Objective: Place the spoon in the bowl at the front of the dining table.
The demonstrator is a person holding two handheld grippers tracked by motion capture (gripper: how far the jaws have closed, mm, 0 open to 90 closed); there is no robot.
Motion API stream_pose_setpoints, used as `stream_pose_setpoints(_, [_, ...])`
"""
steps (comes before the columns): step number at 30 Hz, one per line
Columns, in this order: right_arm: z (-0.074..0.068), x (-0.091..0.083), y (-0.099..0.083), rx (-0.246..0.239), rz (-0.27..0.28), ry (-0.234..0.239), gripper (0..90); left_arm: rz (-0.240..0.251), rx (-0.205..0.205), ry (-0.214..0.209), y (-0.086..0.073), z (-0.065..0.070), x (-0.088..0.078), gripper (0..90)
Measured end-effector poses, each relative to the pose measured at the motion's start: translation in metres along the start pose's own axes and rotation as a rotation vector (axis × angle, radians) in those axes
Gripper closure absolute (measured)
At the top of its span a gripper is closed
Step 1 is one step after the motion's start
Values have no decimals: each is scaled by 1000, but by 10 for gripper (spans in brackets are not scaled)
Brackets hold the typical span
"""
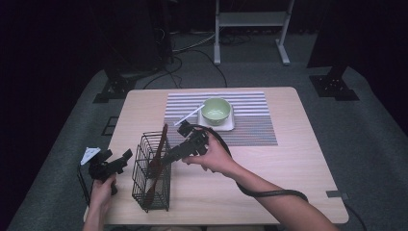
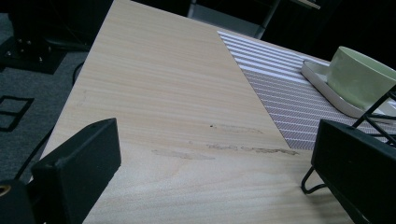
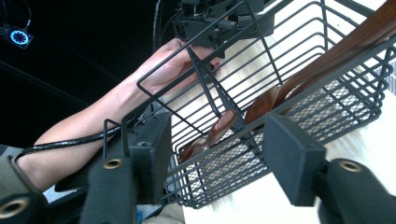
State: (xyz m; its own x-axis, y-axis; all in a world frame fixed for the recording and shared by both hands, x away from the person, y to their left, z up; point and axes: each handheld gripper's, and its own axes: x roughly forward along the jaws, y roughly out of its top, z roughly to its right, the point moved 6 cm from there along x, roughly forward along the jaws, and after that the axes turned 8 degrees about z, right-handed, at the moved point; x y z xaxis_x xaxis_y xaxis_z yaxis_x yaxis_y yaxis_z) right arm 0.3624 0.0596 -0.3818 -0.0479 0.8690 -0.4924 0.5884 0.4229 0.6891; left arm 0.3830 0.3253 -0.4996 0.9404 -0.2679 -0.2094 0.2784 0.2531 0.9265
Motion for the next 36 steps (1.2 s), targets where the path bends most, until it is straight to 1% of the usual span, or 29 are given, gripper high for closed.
stream_pose_setpoints(3, [0, 3, 0, -5, -12, -10, 491, 0, 0, 0, 0, 0, 0, 5])
stream_pose_setpoints(4, [-1, 4, -1, -4, -18, -14, 525, 0, 0, 0, 0, 0, 0, 5])
stream_pose_setpoints(7, [-1, 4, -1, -6, -18, -12, 531, 0, -2, -1, 0, 0, 0, 5])
stream_pose_setpoints(10, [-2, 5, 0, -6, -19, -9, 575, 0, -3, -3, 0, 0, 0, 5])
stream_pose_setpoints(14, [-4, 6, 1, -7, -24, -13, 646, 2, -1, -4, 0, 0, 0, 5])
stream_pose_setpoints(17, [-4, 6, 1, -18, -27, -28, 723, 1, 0, -4, 0, 0, 0, 5])
stream_pose_setpoints(21, [-4, 6, 2, -19, -20, -24, 789, 2, -1, -5, 0, 0, 0, 5])
stream_pose_setpoints(23, [-6, 5, 2, -10, -17, -21, 826, 3, -2, -5, 0, 0, 0, 5])
stream_pose_setpoints(28, [-10, 2, 4, -16, -4, -37, 832, 4, -2, -6, 0, 0, 0, 5])
stream_pose_setpoints(29, [-11, -1, 6, -14, 6, -36, 833, 5, -2, -6, 0, 0, 0, 5])
stream_pose_setpoints(33, [-13, -4, 10, -8, 15, -36, 835, 4, -1, -6, 0, 0, 0, 5])
stream_pose_setpoints(34, [-13, -6, 13, -18, 23, -38, 836, 5, -1, -7, 0, 0, 0, 5])
stream_pose_setpoints(36, [-14, -7, 14, -17, 25, -37, 835, 5, -1, -6, 0, 0, 0, 5])
